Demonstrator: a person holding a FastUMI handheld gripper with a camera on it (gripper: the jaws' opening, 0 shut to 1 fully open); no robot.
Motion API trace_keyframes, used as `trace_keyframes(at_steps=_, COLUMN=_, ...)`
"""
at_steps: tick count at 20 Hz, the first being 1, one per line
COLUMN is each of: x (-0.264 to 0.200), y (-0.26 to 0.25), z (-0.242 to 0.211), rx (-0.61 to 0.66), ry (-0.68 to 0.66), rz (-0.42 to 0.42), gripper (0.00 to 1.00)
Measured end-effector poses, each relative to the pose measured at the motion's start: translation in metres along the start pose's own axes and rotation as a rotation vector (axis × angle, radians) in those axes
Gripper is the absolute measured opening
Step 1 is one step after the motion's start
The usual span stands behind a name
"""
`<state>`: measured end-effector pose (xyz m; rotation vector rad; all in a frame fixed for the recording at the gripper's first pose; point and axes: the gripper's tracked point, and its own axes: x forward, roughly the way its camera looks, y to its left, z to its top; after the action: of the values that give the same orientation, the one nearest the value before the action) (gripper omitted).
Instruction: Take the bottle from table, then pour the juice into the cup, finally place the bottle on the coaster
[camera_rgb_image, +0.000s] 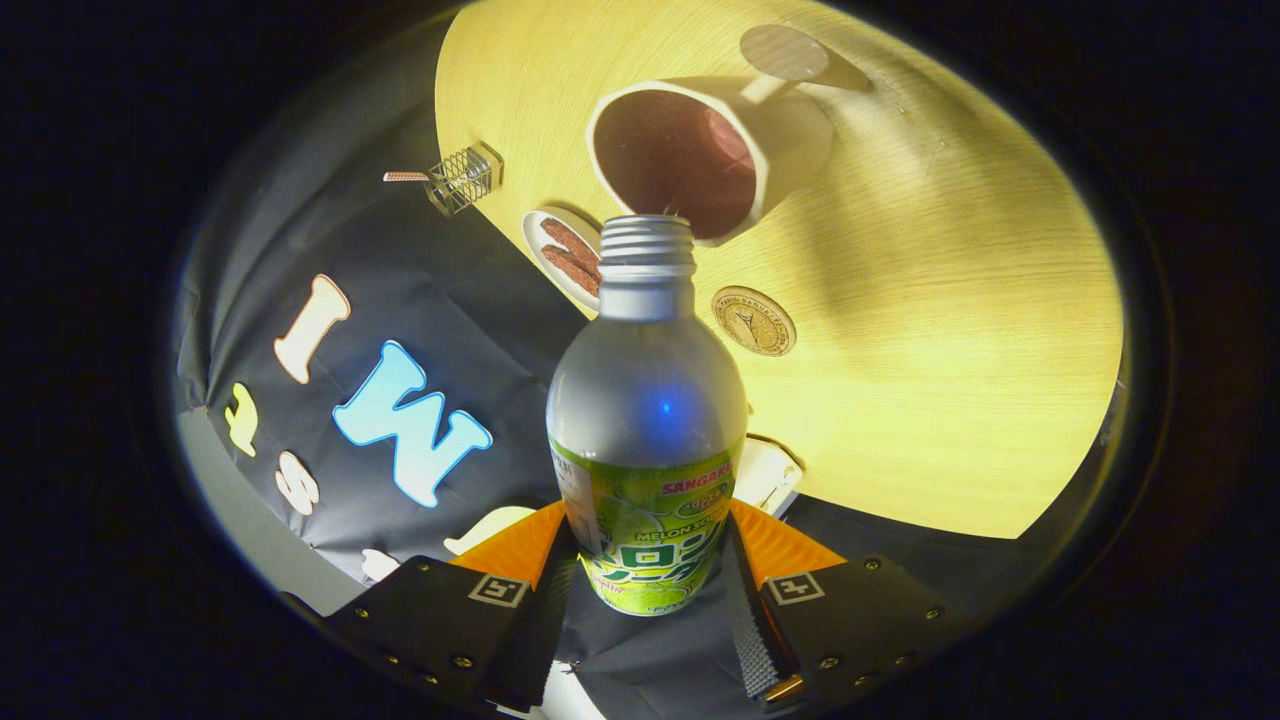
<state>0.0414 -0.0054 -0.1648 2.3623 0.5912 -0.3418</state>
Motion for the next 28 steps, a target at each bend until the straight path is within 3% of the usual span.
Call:
trace_keyframes(at_steps=9, x=0.003, y=-0.009, z=0.008, rx=-0.077, ry=-0.021, rz=-0.022, gripper=0.71)
trace_keyframes(at_steps=28, x=0.010, y=-0.099, z=0.050, rx=-0.864, ry=-0.150, rz=-0.269, gripper=0.71)
